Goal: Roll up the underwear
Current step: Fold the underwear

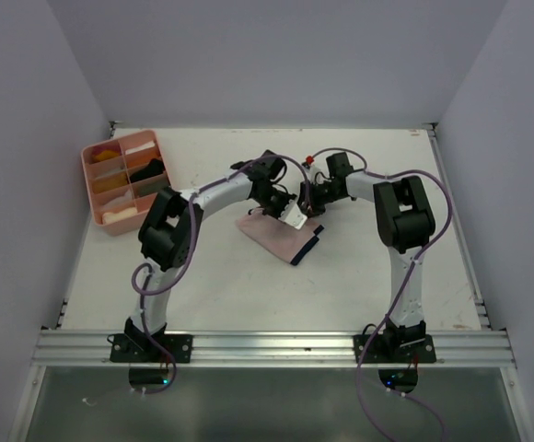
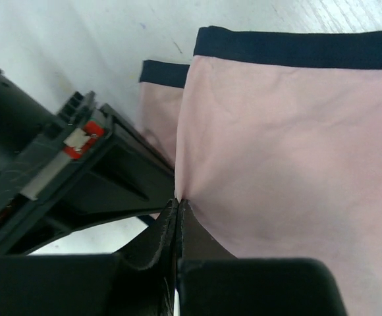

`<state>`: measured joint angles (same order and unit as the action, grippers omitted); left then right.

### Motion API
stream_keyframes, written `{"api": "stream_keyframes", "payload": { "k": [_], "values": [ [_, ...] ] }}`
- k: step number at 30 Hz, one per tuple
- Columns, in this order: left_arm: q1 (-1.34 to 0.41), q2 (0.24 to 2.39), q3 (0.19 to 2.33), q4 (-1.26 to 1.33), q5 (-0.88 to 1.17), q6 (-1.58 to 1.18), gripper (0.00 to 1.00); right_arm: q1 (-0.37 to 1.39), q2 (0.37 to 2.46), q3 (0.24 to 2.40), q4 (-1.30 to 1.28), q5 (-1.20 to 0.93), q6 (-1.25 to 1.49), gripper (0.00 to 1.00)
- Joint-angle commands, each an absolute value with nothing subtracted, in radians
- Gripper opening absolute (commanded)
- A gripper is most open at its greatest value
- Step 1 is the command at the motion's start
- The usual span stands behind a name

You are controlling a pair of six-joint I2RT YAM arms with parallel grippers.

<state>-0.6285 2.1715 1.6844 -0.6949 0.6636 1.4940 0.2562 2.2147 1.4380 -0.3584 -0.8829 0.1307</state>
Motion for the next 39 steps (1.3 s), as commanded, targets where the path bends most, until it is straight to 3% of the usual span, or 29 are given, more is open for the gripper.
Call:
{"api": "stream_keyframes", "payload": {
  "k": [1,15,39],
  "values": [
    [-0.638,2.097,1.686,-0.638,0.677,1.476,0.0,0.261,2.249,1.434,-0.397,-0.85,0.091,0.08],
    [-0.64,2.094,1.628,-0.4,0.654,1.408,0.0,0.258,2.261,1.437,-0.439,-0.887,0.055,0.08],
    [-0.637,2.006,1.497,-0.35,0.663,1.436,0.0,0.25,2.137,1.623,-0.618,-0.808,-0.034,0.11]
  ]
}}
